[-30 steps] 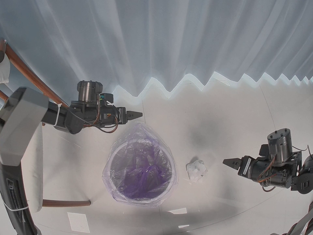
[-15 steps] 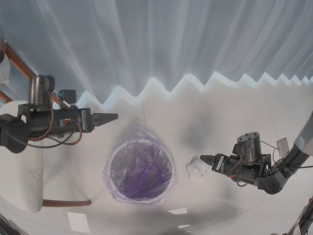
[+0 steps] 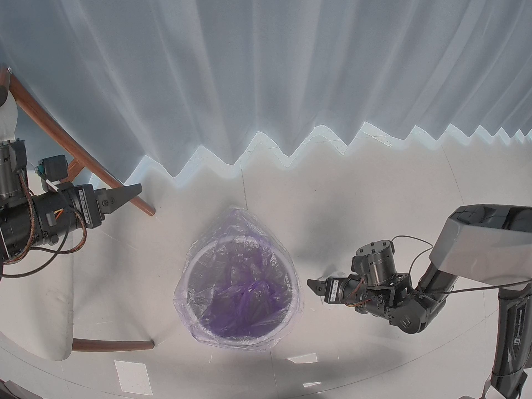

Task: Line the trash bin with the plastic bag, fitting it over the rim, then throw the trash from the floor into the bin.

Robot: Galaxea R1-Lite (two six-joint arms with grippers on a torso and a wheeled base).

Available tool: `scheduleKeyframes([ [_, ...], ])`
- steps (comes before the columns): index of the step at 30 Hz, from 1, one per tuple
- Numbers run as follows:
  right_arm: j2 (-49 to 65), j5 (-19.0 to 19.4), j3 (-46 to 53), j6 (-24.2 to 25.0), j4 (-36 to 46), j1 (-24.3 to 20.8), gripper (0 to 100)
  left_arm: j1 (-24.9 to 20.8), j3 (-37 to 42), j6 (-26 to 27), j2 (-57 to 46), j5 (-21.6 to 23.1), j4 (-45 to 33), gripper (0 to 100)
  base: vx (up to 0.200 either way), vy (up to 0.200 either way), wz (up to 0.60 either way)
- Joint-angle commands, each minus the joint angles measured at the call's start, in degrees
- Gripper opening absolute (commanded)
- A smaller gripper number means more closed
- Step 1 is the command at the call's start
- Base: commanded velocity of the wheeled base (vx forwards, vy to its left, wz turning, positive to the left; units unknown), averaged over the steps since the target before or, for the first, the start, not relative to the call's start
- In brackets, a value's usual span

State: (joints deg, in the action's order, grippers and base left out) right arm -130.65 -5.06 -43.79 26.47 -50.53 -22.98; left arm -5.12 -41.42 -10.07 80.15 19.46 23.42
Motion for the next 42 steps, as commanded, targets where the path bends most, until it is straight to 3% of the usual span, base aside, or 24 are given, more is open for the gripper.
scheduleKeyframes([
  [1,-4.27,0.4,-1.56,-1.15,-0.36,-0.05,100,1.08,0.03,0.58,-0.96,-0.03,0.05,100,0.0,0.0,0.0],
  [10,-4.7,3.39,-3.5,-3.53,-0.36,-0.05,100,2.57,-0.24,1.63,-0.52,0.06,0.75,100,0.0,0.0,0.0],
  [30,-9.54,4.71,-10.62,-4.58,-0.27,0.04,100,4.5,0.12,1.72,-0.96,-0.38,0.75,100,0.0,0.0,0.0],
  [31,-9.54,4.71,-10.7,-4.58,-0.27,0.04,0,4.59,0.12,1.63,-0.96,-0.47,0.75,100,0.0,0.0,0.0],
  [42,-11.3,4.62,-16.06,-4.67,0.43,0.3,0,4.59,0.47,1.63,-1.05,-0.47,0.75,100,0.0,0.0,0.0],
])
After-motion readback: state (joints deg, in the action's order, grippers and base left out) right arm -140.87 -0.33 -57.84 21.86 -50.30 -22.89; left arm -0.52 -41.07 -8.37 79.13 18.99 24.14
